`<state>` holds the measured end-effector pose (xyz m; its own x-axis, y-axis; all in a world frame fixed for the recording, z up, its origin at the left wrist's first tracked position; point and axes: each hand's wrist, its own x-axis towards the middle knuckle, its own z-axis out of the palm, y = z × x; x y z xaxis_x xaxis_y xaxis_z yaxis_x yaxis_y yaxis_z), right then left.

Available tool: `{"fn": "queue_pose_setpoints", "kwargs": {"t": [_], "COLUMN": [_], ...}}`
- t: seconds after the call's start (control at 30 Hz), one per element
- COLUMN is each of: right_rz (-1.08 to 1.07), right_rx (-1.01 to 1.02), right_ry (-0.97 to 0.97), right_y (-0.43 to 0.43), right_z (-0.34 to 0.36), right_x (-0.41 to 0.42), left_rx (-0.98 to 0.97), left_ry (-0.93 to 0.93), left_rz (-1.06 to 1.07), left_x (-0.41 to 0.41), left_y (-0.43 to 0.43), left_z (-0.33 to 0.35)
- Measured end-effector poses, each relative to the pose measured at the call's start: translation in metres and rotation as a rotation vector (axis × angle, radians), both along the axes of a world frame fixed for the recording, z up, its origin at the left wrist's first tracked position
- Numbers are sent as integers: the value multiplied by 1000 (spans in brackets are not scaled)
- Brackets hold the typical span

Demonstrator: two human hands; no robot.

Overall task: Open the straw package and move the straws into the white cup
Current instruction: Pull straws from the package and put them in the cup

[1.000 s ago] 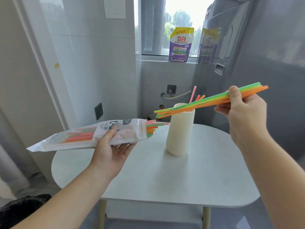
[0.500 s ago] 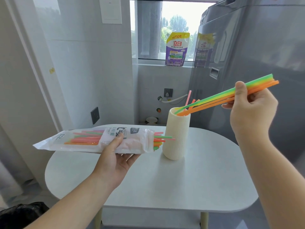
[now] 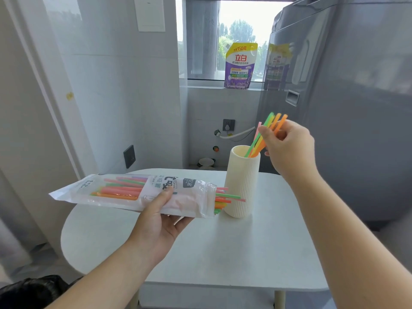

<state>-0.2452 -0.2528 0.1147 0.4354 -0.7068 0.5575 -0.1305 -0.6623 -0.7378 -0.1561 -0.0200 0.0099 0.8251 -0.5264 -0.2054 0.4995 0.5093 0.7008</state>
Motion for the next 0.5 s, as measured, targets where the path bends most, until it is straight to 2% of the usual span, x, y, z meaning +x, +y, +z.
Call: {"fn": "queue_pose_setpoints", "kwargs": {"t": [0.17, 0.37, 0.5], "right_rz": [26, -57, -37], "right_rx": [28, 21, 130], "right_ry": [-13, -31, -8], "right_y": [0, 10, 32], "right_z": [-6, -14, -29], "right_x": [0, -11, -19], "left_rx": [-6, -12, -22], "left_ry": [-11, -19, -27], "left_rz": [1, 6, 11], "left_x": [2, 0, 0], "left_y": [2, 3, 4], "left_z": [0, 3, 7]}}
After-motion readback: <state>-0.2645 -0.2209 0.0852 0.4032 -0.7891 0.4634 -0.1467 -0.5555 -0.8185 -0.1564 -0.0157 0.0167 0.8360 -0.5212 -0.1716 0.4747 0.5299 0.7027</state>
